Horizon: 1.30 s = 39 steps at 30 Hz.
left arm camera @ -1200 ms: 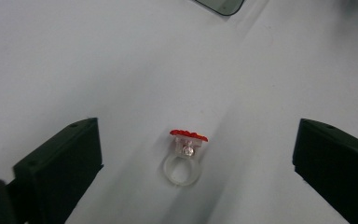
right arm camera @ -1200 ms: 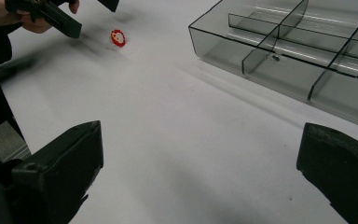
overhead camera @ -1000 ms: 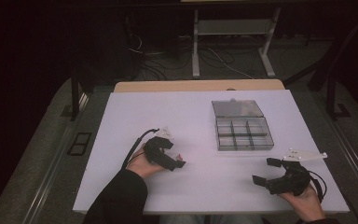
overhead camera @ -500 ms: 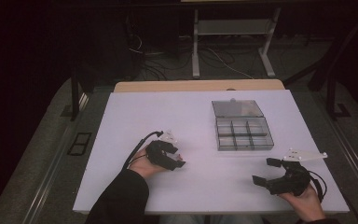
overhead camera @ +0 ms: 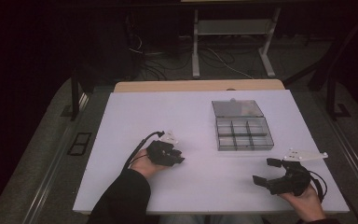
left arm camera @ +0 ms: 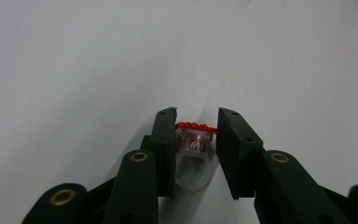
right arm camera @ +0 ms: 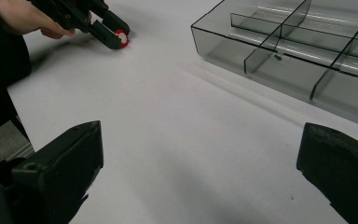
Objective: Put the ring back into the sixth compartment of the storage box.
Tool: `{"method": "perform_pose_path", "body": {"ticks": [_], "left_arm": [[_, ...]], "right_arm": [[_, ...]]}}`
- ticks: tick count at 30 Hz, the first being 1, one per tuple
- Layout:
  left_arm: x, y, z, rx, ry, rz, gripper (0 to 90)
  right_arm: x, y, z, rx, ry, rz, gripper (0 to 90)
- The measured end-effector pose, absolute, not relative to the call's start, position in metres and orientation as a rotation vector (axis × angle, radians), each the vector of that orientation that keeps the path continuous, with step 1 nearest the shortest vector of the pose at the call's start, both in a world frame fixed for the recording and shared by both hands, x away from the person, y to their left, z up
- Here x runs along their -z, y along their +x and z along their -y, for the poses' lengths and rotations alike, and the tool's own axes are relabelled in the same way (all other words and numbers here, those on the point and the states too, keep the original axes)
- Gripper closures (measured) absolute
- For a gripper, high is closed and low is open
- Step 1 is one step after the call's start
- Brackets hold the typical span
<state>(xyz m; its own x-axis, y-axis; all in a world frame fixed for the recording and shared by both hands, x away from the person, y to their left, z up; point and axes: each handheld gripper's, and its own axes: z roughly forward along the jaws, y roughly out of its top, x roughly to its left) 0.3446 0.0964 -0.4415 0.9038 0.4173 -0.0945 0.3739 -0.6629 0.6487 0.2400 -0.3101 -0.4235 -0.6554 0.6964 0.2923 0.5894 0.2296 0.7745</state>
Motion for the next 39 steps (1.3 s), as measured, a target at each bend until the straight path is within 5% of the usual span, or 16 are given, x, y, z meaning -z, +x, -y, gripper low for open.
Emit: {"method": "perform_pose_path", "body": {"ticks": [10, 39], "left_arm": [[0.438, 0.352, -0.103, 0.011, 2.291, -0.623, 69.8], [0.403, 0.37, -0.075, -0.042, 2.29, -0.533, 69.9]], "right_arm": [[0.424, 0.24, 0.311, -1.409, 1.247, -2.37, 0.5], [0.424, 0.24, 0.314, -1.394, 1.256, -2.378, 0.5]]}}
